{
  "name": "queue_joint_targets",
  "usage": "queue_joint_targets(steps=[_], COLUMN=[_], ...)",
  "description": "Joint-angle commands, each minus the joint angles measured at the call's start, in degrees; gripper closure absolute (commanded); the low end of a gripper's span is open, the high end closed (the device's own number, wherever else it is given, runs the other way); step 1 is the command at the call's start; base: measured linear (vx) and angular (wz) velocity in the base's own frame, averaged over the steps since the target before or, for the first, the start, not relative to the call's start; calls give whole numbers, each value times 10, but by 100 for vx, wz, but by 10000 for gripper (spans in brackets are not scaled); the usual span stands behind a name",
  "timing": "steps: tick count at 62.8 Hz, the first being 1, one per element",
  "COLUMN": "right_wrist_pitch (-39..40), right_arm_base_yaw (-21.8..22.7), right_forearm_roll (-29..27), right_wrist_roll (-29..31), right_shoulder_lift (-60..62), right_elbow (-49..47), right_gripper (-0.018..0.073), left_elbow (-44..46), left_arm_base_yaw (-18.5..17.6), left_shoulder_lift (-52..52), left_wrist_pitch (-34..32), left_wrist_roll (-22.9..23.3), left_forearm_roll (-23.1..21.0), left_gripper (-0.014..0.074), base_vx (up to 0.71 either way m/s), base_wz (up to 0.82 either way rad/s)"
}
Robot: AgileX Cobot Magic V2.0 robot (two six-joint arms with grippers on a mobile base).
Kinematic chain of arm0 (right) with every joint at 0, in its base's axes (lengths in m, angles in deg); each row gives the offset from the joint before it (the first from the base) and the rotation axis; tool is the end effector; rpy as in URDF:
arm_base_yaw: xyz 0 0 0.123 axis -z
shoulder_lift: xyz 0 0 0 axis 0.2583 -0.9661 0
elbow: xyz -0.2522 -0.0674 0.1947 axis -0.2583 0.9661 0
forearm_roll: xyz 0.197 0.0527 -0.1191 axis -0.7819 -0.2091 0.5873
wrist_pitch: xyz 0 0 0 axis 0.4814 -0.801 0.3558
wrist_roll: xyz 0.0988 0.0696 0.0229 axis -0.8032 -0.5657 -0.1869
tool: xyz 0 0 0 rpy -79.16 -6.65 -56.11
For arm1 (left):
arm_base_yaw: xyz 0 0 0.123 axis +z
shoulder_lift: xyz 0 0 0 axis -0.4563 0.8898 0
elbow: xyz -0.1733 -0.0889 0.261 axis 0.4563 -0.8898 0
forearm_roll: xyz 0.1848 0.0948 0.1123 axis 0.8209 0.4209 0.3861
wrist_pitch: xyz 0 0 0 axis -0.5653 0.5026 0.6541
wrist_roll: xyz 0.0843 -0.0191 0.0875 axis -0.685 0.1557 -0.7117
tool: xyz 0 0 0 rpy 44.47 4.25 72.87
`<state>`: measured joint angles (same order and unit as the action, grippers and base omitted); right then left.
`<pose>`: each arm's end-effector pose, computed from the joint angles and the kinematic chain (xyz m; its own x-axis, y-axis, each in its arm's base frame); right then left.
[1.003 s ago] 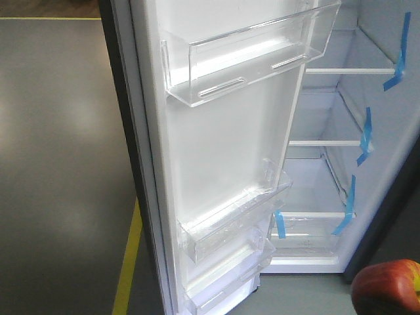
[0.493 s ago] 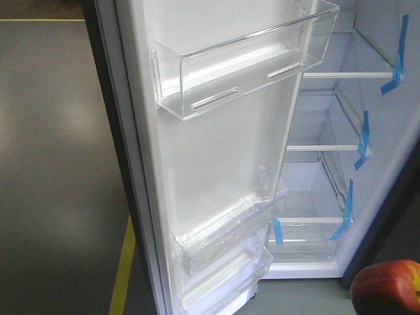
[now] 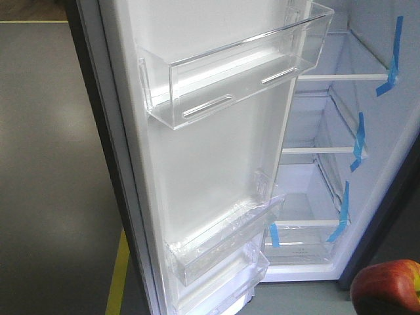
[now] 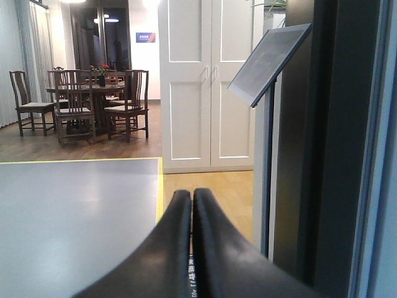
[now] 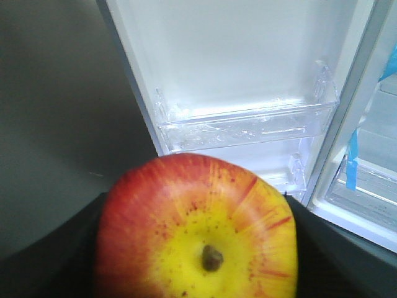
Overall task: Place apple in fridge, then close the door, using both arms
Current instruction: 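Approach the open fridge door bins, keeping the apple held, then raise the right gripper with the apple over the top door bin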
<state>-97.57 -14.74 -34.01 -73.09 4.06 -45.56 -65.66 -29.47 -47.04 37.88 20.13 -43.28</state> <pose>0.0381 0.0362 0.3099 -0.5039 -0.2281 -0.8331 -0.5412 0.8351 0.0987 0.0313 -0.0014 0.2106 0.0974 -0.0549 -0.9937 0.0466 0.9976 -0.0506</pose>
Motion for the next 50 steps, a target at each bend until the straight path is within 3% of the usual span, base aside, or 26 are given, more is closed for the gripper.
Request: queue_joint_targets(steps=[1,42,50], right_wrist_pitch=[43,45,90], right_arm_base_yaw=[-2,-2,-2], right_forearm_roll=[-3,-5,2], right_wrist_roll=[5,4,4], right_shoulder_lift=[-3,-4,-11], right_elbow=[-17,-17,-28], right_gripper=[204,204,204], left_elbow=[-12,-12,-12], left_arm_base_yaw=[1,1,1], left_shoulder_lift=[-9,-9,-9], left_wrist_pitch=[-43,-43,-43], left_wrist_roll=[3,3,3], left_forearm_roll=[-5,-5,-5], left_gripper=[603,603,603], base_vx=[0,0,0], base_wz=[0,0,0])
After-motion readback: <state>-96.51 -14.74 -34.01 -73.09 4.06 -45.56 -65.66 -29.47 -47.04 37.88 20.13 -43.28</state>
